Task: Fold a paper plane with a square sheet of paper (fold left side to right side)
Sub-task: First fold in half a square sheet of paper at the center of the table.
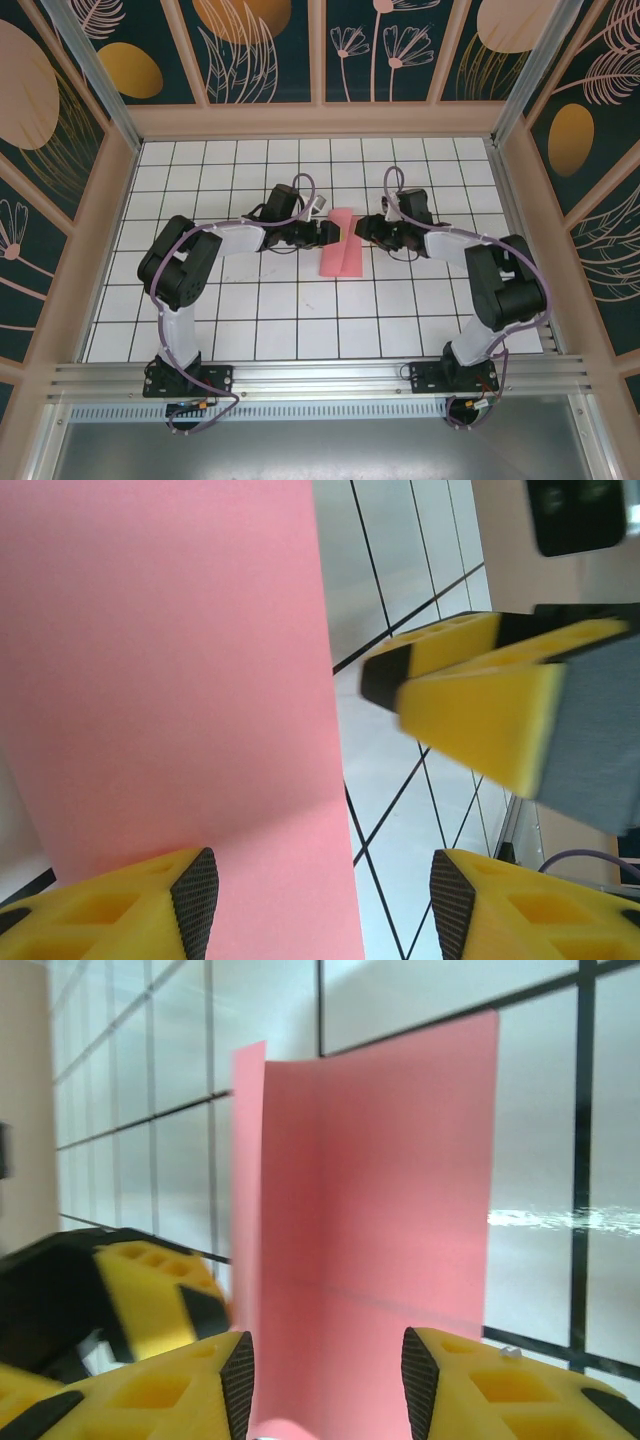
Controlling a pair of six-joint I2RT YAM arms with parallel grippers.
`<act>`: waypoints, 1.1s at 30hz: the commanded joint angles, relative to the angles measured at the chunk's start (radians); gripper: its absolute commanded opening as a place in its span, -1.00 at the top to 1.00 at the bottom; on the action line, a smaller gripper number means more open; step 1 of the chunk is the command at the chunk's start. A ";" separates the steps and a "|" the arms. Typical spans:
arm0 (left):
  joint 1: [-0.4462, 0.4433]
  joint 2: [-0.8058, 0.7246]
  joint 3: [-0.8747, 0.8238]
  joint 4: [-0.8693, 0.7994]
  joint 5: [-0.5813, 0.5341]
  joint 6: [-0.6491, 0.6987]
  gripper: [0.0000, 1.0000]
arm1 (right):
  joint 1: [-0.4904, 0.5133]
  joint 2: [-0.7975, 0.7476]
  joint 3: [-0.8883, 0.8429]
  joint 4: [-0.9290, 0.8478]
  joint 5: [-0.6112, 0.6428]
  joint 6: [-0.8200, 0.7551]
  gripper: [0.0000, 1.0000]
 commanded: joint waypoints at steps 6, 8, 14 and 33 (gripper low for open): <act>-0.007 0.021 0.030 0.022 0.007 -0.008 -0.23 | 0.001 0.018 -0.052 0.228 -0.138 0.152 0.06; -0.009 0.020 0.031 0.021 0.005 -0.008 -0.22 | 0.008 0.041 -0.047 0.248 -0.147 0.166 0.07; -0.010 0.019 0.032 0.020 0.006 -0.009 -0.22 | 0.029 0.097 -0.026 0.252 -0.146 0.179 0.11; -0.010 -0.125 0.030 -0.233 -0.411 0.126 -0.33 | 0.019 0.128 0.120 -0.051 -0.007 -0.014 0.95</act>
